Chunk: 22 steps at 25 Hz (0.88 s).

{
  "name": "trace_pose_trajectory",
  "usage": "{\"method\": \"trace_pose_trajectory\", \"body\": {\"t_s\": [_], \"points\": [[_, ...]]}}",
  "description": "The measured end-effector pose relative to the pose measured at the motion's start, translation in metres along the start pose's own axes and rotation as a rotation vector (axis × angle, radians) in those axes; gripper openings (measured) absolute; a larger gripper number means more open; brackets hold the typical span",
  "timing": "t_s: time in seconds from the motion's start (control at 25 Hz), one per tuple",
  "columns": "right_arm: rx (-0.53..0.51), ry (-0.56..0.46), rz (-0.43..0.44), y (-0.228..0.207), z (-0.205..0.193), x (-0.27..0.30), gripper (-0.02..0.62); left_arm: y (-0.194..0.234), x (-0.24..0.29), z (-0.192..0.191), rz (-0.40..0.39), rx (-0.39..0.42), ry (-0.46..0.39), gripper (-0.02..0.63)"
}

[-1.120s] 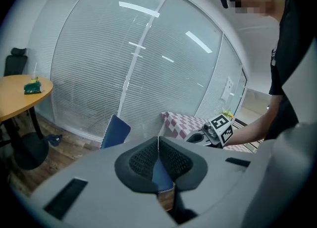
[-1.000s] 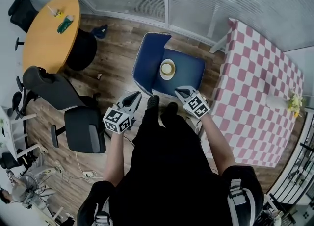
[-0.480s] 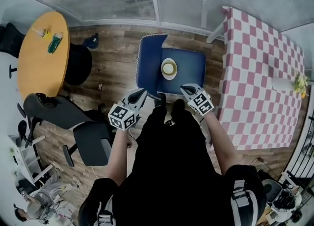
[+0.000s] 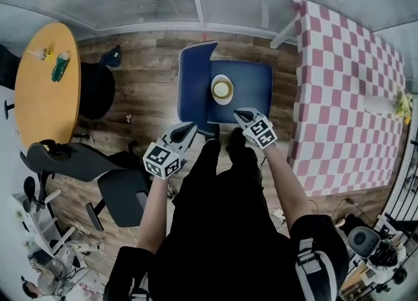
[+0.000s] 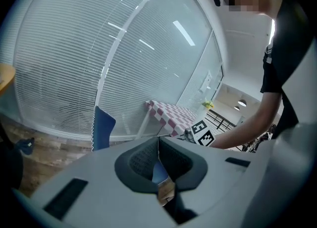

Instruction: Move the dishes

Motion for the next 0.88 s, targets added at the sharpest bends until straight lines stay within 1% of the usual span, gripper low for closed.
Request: {"method": "trace_pose_trajectory", "body": {"t_s": [0.2,0.44,0.68,0.88], "points": [[-0.001,0.011,0.017,-0.012,-0.003,0.023,0.017,0.005,0.008,-0.01,-0.014,-0.002,0.001,0.025],[-0.033,0.027,0.031,-0.025,-0.011,0.059,0.017,0.019,0.018,-0.031,-0.016,-0.035,0.001,0.025],[-0.074,0.078,0.033,-0.035,-0.031,0.09,0.017,0.028,0.031,-0.052,-0.017,-0.053,0.017,0.025],[-0.084,0.09,0.037,-0.043,-0.039,0.112,0.017,0.038,0.04,-0.061,-0.021,-0.055,0.023,0.025]]}}
Point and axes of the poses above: the fingertips, and each gripper's own axes: x forward along the fingers, y to its left, z out of its top, the point moved 5 cm from there along -x, backward along the fingers, and after that the axes turned 3 degrees about x, right-handed, at the moved point
